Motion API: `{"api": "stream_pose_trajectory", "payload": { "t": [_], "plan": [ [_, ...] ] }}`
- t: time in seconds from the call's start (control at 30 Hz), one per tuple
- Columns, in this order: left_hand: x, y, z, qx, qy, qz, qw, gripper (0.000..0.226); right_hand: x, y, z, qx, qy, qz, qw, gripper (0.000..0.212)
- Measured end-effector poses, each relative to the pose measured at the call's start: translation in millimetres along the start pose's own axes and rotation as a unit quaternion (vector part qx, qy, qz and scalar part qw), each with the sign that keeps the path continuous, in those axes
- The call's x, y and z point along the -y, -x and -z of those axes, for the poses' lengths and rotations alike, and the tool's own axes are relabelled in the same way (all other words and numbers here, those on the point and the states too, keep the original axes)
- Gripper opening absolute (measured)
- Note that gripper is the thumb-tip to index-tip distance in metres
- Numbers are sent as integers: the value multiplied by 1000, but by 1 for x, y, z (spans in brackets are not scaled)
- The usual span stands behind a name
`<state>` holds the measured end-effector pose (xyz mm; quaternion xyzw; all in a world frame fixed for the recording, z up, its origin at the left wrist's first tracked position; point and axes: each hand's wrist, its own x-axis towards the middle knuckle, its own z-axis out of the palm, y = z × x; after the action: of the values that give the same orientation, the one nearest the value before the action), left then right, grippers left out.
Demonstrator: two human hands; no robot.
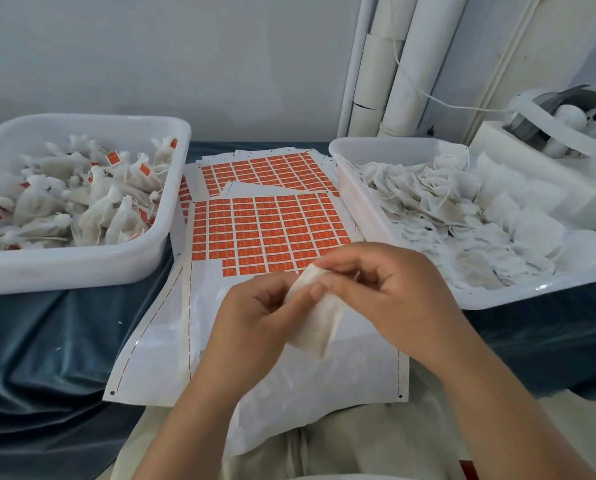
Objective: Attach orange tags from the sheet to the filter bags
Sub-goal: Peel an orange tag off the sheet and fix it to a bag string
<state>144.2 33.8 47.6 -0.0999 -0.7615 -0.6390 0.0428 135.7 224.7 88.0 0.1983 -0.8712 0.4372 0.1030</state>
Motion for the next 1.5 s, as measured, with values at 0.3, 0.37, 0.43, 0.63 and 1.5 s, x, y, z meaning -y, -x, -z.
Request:
{"api": "stream_pose_trajectory", "payload": {
  "t": [0.3,0.37,0.43,0.63,1.5],
  "plan": [
    [14,-2,-7,-34,-18,41,998,8,-3,0,2,72,112,-34,990,18],
    [15,-1,-7,-29,-20,42,998,9,-4,1,2,79,137,-42,987,31],
    [14,0,-6,-8,-16,38,999,11,-6,1,2,75,149,-51,985,41],
    [5,2,-6,78,7,-4,997,27,-10,-1,-6,112,-1,-107,988,43],
    [7,2,-12,29,1,10,1000,32,-15,-8,-11,35,-517,-166,839,32]
  ]
}}
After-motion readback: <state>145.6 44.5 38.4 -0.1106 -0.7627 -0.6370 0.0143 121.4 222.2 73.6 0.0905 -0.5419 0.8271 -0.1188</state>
